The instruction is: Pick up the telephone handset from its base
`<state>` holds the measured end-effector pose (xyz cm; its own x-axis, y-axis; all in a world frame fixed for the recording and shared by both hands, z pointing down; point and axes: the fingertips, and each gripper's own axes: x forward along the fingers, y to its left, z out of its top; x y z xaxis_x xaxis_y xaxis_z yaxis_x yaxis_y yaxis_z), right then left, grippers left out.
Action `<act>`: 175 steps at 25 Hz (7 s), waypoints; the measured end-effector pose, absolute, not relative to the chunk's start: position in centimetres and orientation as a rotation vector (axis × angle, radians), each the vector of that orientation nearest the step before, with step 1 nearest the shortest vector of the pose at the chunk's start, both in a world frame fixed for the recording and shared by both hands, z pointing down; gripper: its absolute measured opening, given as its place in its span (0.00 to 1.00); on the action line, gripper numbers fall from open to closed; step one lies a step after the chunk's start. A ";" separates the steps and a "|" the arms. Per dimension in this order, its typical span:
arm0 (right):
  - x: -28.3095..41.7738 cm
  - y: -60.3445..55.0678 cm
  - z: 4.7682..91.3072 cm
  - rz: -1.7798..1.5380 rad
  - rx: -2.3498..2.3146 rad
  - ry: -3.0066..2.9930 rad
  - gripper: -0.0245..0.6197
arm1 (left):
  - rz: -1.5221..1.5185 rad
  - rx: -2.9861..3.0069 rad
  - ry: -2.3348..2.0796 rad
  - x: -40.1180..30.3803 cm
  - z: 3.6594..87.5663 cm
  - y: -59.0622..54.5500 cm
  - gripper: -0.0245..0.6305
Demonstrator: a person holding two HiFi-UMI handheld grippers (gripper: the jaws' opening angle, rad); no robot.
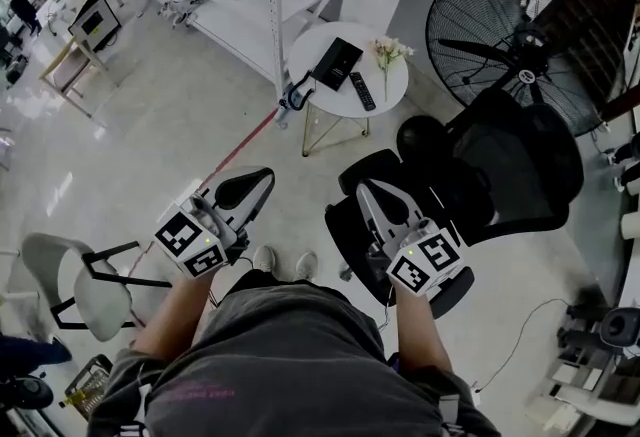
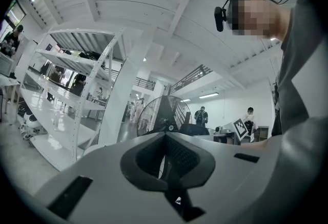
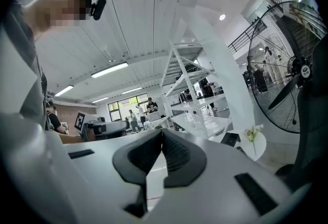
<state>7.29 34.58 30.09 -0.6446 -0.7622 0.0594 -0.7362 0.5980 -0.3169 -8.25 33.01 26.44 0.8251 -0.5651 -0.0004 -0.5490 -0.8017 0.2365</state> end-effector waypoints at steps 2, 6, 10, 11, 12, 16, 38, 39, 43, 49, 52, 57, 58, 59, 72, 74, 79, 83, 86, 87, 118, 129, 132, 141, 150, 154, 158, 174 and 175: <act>7.5 34.6 29.9 -0.472 -1.273 2.739 0.07 | -0.106 2.784 -0.870 -8.0 26.4 33.2 0.06; 7.8 34.8 29.5 -0.453 -1.252 2.746 0.07 | -0.115 2.791 -0.877 -7.3 26.2 33.6 0.06; 8.0 34.6 29.2 -0.455 -1.244 2.746 0.07 | -0.112 2.792 -0.880 -7.1 25.9 33.5 0.06; 8.0 34.4 29.3 -0.461 -1.246 2.744 0.07 | -0.111 2.790 -0.881 -7.2 26.0 33.4 0.06; 8.1 34.3 29.5 -0.467 -1.247 2.744 0.07 | -0.110 2.786 -0.884 -7.2 26.1 33.3 0.06; 8.1 33.7 30.0 -0.482 -1.247 2.750 0.07 | -0.120 2.770 -0.903 -7.7 26.5 32.5 0.06; 3.6 17.1 32.3 -0.550 -1.374 2.728 0.07 | -0.117 2.722 -0.794 -11.9 29.9 14.4 0.06; 3.1 15.5 32.5 -0.558 -1.383 2.725 0.07 | -0.112 2.720 -0.780 -12.3 30.1 12.8 0.06; 0.8 9.5 33.8 -0.606 -1.423 2.714 0.07 | -0.076 2.713 -0.716 -13.7 31.3 6.3 0.06; -1.3 2.1 35.1 -0.648 -1.498 2.692 0.07 | -0.037 2.703 -0.608 -14.4 33.0 -1.9 0.06; -1.9 -0.5 35.3 -0.662 -1.544 2.666 0.07 | -0.017 2.706 -0.552 -14.5 33.5 -4.6 0.06; -1.8 -4.6 35.2 -0.662 -1.617 2.625 0.07 | 0.006 2.697 -0.490 -14.7 34.0 -9.1 0.06; -1.7 -5.2 35.3 -0.666 -1.631 2.614 0.07 | 0.013 2.696 -0.479 -14.6 34.1 -9.8 0.06; -1.5 -5.6 35.5 -0.675 -1.646 2.603 0.07 | 0.021 2.694 -0.467 -14.5 34.2 -10.3 0.06; 0.4 -11.2 38.3 -0.758 -1.694 2.571 0.07 | 0.089 2.624 -0.393 -11.1 38.8 -15.6 0.06; 1.3 -12.0 39.1 -0.769 -1.689 2.572 0.07 | 0.102 2.619 -0.388 -9.9 39.9 -16.4 0.06; 4.1 -14.0 41.5 -0.818 -1.670 2.578 0.07 | 0.133 2.595 -0.377 -6.3 43.2 -18.3 0.06; 6.3 -15.4 42.9 -0.846 -1.660 2.589 0.07 | 0.177 2.563 -0.388 -3.6 46.2 -20.0 0.06; 7.8 -16.1 44.5 -0.887 -1.643 2.599 0.07 | 0.211 2.529 -0.391 -1.7 49.0 -21.0 0.06; 8.3 -16.3 45.1 -0.903 -1.636 2.602 0.07 | 0.222 2.520 -0.390 -1.1 49.8 -21.3 0.06; 16.3 -16.8 57.0 -1.201 -1.646 2.504 0.07 | 0.545 2.336 -0.251 7.0 68.6 -25.8 0.27; 16.0 -16.8 58.5 -1.243 -1.624 2.486 0.07 | 0.542 2.344 -0.247 6.7 68.7 -26.5 0.29; 15.9 -16.6 58.7 -1.252 -1.620 2.486 0.07 | 0.547 2.326 -0.231 7.0 69.1 -26.6 0.30; 16.4 -16.2 58.9 -1.263 -1.640 2.477 0.07 | 0.606 2.265 -0.156 8.1 70.9 -25.7 0.25; 16.2 -16.3 57.9 -1.238 -1.650 2.479 0.07 | 0.562 2.251 -0.142 7.5 69.7 -25.3 0.18; 16.1 -16.5 56.9 -1.207 -1.660 2.481 0.07 | 0.519 2.279 -0.153 7.0 67.8 -25.1 0.16; 15.7 -16.4 56.0 -1.186 -1.669 2.482 0.07 | 0.463 2.281 -0.157 6.0 65.9 -25.0 0.16; 14.3 -16.6 48.2 -0.948 -1.743 2.485 0.07 | 0.183 2.414 -0.195 2.2 50.7 -24.6 0.16; 14.2 -16.5 47.7 -0.932 -1.745 2.485 0.07 | 0.167 2.425 -0.193 2.0 49.7 -24.4 0.16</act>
